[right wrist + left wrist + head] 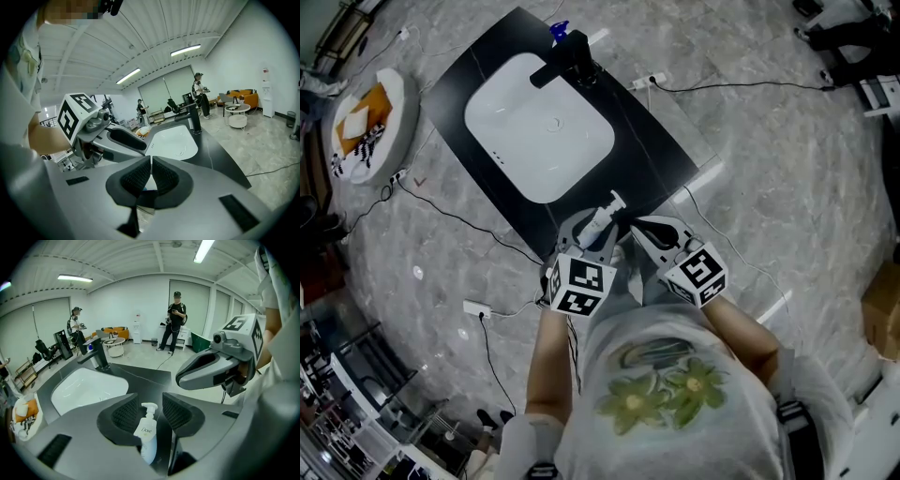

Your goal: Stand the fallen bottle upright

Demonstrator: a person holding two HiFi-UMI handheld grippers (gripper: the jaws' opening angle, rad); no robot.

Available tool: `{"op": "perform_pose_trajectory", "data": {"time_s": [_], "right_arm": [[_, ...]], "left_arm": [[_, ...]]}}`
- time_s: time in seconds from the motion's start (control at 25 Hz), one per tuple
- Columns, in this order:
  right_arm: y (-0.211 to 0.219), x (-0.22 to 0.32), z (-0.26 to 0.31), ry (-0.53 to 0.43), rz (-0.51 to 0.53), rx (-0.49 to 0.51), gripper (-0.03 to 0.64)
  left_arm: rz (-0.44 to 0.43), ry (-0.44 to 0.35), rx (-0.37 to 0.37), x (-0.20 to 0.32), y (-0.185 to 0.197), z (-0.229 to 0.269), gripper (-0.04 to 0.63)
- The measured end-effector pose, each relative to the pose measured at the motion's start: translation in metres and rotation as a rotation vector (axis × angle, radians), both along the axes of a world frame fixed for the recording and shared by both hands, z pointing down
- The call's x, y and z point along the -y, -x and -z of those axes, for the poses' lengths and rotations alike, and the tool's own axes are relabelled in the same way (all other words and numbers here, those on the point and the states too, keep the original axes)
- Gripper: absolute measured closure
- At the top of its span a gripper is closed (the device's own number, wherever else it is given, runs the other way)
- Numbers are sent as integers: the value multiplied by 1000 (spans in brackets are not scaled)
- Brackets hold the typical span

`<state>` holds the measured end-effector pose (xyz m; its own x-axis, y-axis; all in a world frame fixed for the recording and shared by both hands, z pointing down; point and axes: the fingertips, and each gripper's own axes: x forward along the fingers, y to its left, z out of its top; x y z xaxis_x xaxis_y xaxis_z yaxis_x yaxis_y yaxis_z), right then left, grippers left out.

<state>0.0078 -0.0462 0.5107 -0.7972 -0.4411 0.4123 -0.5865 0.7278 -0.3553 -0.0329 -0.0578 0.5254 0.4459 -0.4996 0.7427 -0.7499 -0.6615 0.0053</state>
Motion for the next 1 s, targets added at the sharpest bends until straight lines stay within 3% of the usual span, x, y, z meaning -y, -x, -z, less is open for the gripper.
{"op": "perform_pose_trajectory", "data": {"time_s": [0.36, 1.0], "right_arm": [[-7, 8, -11, 10, -14, -16, 574], [-15, 14, -16, 26, -38, -23, 574]], "left_arm": [[-83, 66, 97, 4, -5, -30, 411], [-122, 163, 157, 7, -12, -63, 405]]}}
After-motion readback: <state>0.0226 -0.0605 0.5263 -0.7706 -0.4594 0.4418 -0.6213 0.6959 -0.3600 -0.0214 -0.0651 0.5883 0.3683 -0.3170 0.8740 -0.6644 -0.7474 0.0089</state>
